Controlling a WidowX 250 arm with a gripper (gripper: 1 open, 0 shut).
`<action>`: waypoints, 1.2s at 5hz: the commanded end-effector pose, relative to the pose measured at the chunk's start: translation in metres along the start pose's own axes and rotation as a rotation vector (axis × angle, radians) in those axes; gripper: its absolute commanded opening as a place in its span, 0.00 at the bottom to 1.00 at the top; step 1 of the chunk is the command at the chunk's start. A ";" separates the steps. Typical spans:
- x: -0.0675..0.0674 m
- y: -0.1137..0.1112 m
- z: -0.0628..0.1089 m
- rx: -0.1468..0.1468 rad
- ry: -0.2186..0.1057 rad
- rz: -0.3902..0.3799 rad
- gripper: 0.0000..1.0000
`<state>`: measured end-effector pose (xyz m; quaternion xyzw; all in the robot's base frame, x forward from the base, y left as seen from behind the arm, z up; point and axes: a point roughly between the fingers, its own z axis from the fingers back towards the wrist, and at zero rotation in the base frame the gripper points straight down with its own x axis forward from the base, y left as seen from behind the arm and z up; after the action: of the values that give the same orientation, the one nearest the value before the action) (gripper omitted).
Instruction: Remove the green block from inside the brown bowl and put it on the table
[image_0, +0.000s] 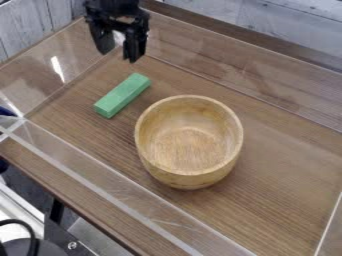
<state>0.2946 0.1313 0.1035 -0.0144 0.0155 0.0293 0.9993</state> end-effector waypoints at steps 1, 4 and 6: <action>0.016 -0.007 0.045 0.030 -0.117 -0.030 1.00; 0.023 -0.005 0.028 0.018 -0.092 -0.044 0.00; 0.028 0.010 0.005 0.026 -0.059 -0.023 0.00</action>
<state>0.3108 0.1353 0.0842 -0.0184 0.0247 0.0157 0.9994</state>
